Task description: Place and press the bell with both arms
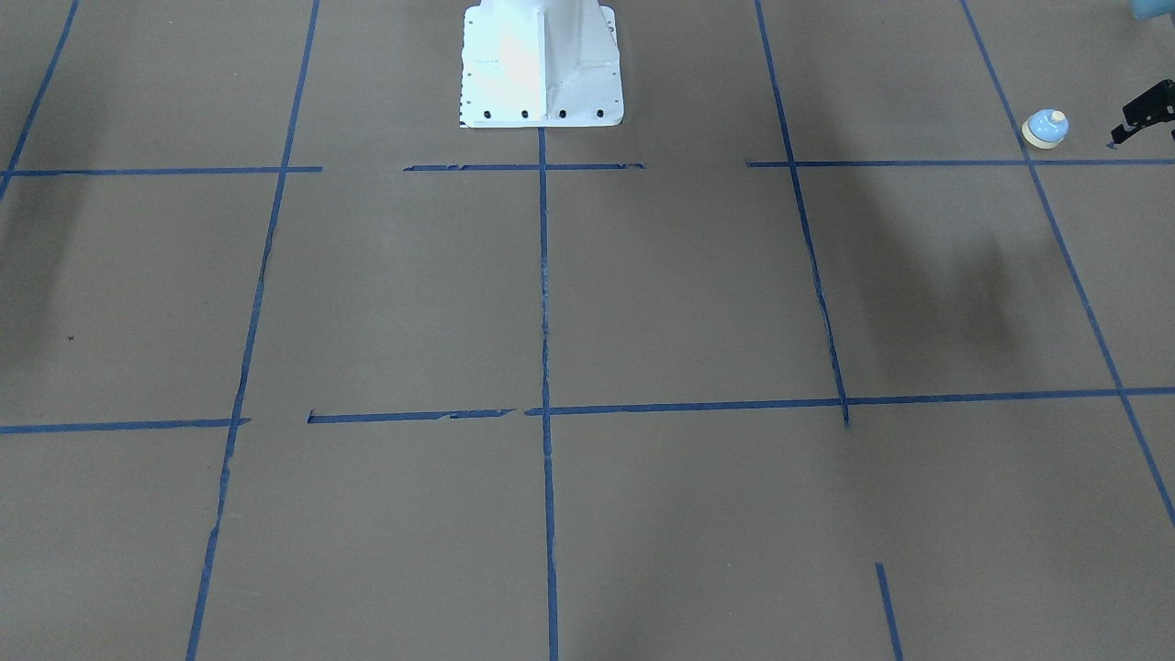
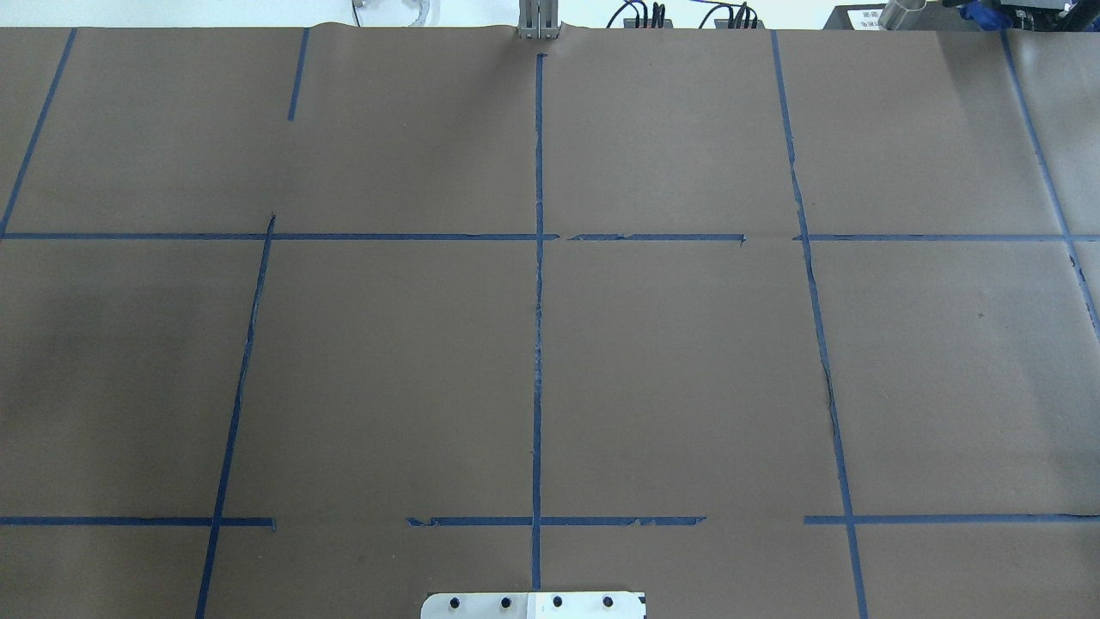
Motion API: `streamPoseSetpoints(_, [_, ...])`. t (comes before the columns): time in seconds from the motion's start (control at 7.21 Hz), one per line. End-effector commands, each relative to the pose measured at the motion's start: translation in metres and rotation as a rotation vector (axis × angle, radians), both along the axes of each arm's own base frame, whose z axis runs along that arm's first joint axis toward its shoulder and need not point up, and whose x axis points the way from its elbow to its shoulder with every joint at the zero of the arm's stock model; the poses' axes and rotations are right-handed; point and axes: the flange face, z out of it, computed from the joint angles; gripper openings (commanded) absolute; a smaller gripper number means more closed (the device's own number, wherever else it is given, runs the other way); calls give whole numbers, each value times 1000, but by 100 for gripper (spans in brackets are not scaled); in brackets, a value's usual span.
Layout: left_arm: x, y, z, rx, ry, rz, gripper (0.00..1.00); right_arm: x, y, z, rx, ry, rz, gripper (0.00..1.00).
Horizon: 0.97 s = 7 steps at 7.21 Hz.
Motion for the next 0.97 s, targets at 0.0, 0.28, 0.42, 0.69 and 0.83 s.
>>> streamPoseSetpoints(0.0, [28, 22, 40, -29, -8, 103, 100, -1, 1, 1, 2, 0, -5, 100])
streamPoseSetpoints(0.28, [47, 36, 61, -56, -16, 142, 100, -1, 1, 1, 4, -1, -7, 100])
streamPoseSetpoints(0.42, [63, 41, 61, -80, -25, 169, 100, -1, 1, 0, 5, -1, -7, 100])
streamPoseSetpoints(0.69, [60, 61, 70, -95, -32, 197, 100, -2, 2, 1, 5, -1, -10, 100])
streamPoseSetpoints(0.83, [67, 66, 75, -103, -38, 233, 100, -1, 2, 1, 5, -1, -8, 100])
